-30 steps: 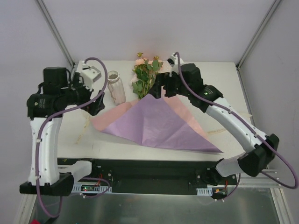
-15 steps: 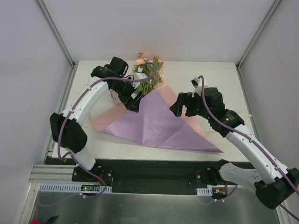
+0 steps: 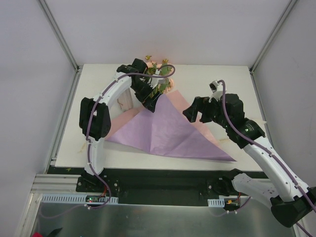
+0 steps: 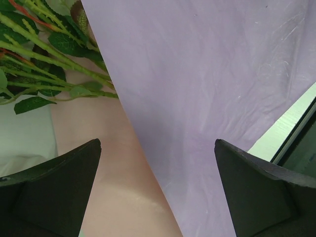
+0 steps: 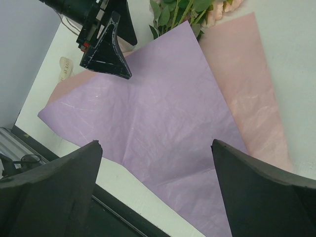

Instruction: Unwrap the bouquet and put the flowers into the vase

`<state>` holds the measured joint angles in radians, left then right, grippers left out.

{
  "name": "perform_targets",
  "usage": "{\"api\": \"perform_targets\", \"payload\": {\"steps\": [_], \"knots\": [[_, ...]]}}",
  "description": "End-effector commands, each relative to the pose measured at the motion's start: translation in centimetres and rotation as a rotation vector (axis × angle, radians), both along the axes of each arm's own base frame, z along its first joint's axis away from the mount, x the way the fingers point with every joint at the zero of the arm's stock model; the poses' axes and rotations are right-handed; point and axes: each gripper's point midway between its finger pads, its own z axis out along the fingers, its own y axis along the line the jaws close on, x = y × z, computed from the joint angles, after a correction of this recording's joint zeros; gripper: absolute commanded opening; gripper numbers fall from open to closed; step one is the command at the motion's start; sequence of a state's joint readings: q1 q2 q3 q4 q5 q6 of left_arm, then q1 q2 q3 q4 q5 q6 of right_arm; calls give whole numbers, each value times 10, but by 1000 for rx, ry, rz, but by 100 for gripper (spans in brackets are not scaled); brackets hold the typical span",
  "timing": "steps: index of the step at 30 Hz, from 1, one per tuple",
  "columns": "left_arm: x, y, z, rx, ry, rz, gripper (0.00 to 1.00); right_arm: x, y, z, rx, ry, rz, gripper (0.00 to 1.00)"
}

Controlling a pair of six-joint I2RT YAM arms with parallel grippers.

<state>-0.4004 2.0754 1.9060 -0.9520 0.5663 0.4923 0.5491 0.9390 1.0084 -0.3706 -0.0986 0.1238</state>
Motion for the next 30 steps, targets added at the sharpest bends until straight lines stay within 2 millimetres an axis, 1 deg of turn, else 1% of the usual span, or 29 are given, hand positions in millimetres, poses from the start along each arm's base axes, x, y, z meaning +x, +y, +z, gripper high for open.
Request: {"api": "perform_targets", "payload": {"steps": [1, 3, 5, 7, 8, 13, 14, 17, 19, 20, 21, 24, 30], "knots": [[14, -8, 8, -18, -66, -33, 99, 4, 10, 4, 57, 4, 26, 96], [9, -9, 2, -26, -43, -49, 97, 6, 11, 3, 63, 11, 24, 95], [1, -9, -5, -28, -24, -76, 84, 7, 11, 4, 71, 14, 25, 95], [-5, -9, -11, -20, -16, -94, 76, 8, 12, 5, 78, 17, 32, 93], [-11, -10, -14, -13, -8, -109, 68, 9, 11, 6, 82, 18, 28, 93], [-24, -13, -18, -9, 0, -151, 64, 11, 12, 12, 91, 14, 37, 91], [-25, -13, -16, -7, -5, -155, 56, 11, 12, 13, 92, 13, 36, 90], [-25, -14, -12, -1, -20, -155, 43, 11, 11, 14, 95, 12, 32, 89], [-23, -13, -8, 4, -36, -149, 22, 10, 12, 15, 99, 15, 36, 88], [-22, -13, -1, 0, -53, -147, 17, 9, 13, 14, 100, 18, 39, 88], [-22, -13, 2, 1, -60, -143, 16, 9, 13, 15, 101, 17, 40, 88], [-22, -11, 12, -2, -82, -133, 16, 8, 13, 17, 110, 16, 46, 88], [-29, -10, 31, -21, -109, -123, 14, 7, 14, 21, 109, 12, 55, 88]]}}
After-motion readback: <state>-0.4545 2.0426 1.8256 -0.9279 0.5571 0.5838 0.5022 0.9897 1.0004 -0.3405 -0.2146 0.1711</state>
